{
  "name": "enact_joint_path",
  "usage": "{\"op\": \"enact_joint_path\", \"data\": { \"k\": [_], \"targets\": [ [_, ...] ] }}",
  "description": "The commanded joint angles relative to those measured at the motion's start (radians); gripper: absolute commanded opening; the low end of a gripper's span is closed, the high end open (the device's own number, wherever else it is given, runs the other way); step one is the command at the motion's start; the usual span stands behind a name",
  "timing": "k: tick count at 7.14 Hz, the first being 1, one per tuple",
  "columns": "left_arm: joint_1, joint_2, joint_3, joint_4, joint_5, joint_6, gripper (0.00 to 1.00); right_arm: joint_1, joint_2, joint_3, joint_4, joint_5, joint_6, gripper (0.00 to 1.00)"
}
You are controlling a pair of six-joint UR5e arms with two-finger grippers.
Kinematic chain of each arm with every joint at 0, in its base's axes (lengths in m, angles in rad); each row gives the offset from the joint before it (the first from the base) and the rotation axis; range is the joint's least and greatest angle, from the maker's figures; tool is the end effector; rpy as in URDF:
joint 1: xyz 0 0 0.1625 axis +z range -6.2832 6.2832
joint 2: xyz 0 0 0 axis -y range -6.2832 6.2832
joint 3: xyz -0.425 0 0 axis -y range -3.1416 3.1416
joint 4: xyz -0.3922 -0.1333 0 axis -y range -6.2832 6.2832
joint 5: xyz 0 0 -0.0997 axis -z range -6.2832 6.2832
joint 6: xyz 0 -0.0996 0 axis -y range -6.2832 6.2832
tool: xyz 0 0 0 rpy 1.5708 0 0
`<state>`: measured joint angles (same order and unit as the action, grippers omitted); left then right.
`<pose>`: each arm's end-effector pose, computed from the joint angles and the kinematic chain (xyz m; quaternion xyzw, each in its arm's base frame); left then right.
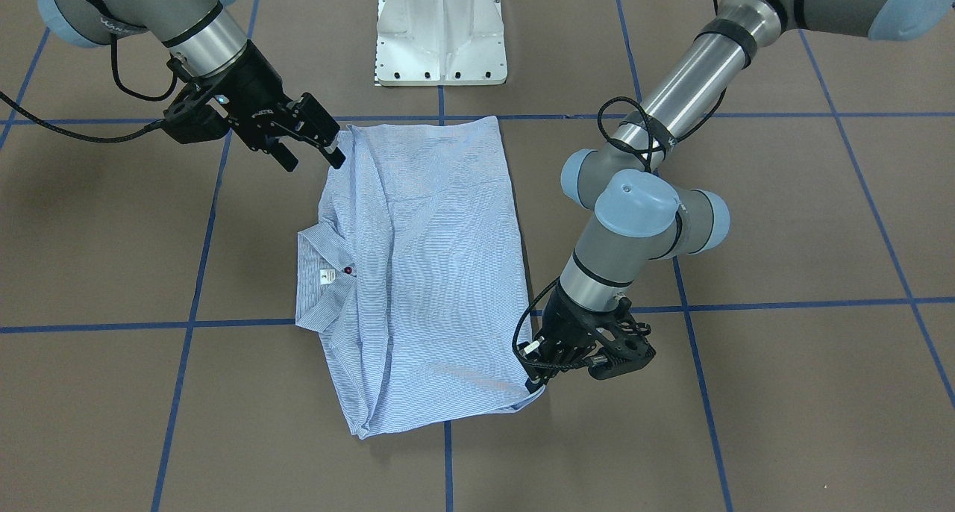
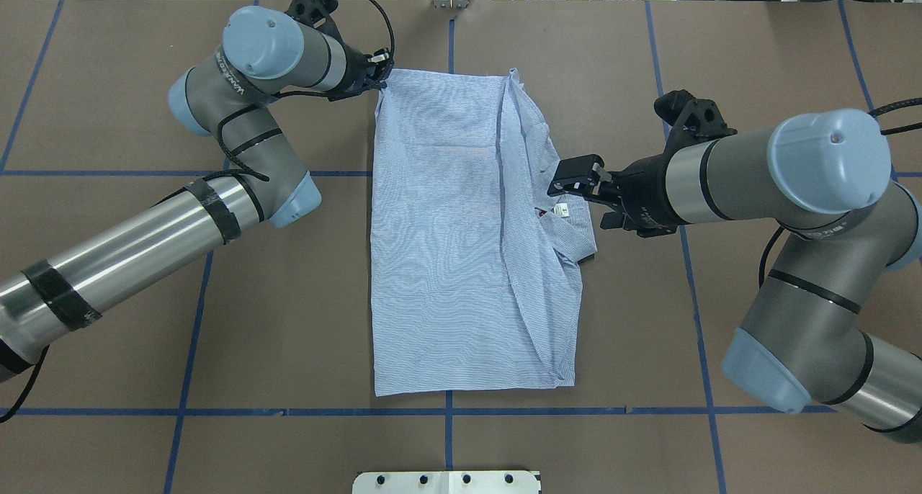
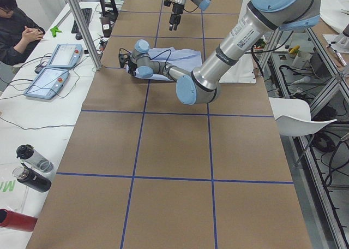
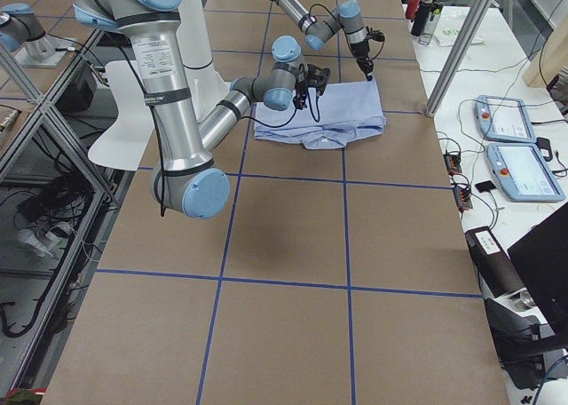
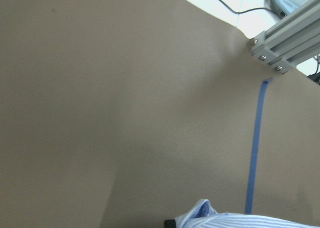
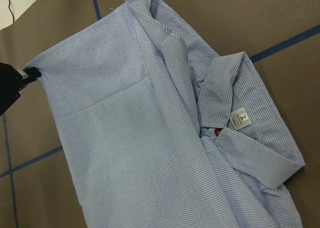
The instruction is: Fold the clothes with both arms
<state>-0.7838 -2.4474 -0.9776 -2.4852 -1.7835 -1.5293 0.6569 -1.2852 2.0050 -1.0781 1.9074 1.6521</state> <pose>0.5087 -0.6656 0.2674 0.1445 0.5487 -0.2421 0.7871 -0.3644 -0.4078 0.2513 0.0275 -0.5777 0.2033 0.7901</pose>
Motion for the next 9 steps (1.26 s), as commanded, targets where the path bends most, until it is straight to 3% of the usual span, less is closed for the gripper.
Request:
{"op": "enact_joint_path", "data": {
  "k": [1, 2, 3, 5, 6, 8, 9],
  "targets": [
    [0.001, -0.032, 0.049, -0.05, 0.016, 0.0, 0.0, -0.003, 0.032, -0.024, 0.0, -0.004, -0.003, 1.0],
    [0.0, -0.029, 0.05, -0.05, 0.016, 0.001, 0.28, -0.003, 0.056, -0.05, -0.002, -0.004, -0.005, 1.0],
    [0.0, -0.028, 0.047, -0.05, 0.016, 0.039, 0.99, -0.003, 0.063, -0.07, -0.008, -0.004, -0.071, 1.0],
    [-0.02, 0.002, 0.024, -0.049, 0.009, 0.095, 1.0, -0.003, 0.116, -0.141, -0.102, -0.027, -0.233, 1.0],
    [-0.023, 0.092, -0.072, -0.047, 0.0, 0.139, 1.0, -0.006, 0.165, -0.185, -0.171, -0.043, -0.289, 1.0],
    [-0.122, 0.23, -0.212, -0.04, -0.232, 0.181, 1.0, -0.02, 0.219, -0.3, -0.204, -0.089, -0.464, 1.0],
    [-0.156, 0.298, -0.286, -0.04, -0.29, 0.216, 1.0, -0.043, 0.277, -0.383, -0.204, -0.118, -0.478, 1.0]
  ]
}}
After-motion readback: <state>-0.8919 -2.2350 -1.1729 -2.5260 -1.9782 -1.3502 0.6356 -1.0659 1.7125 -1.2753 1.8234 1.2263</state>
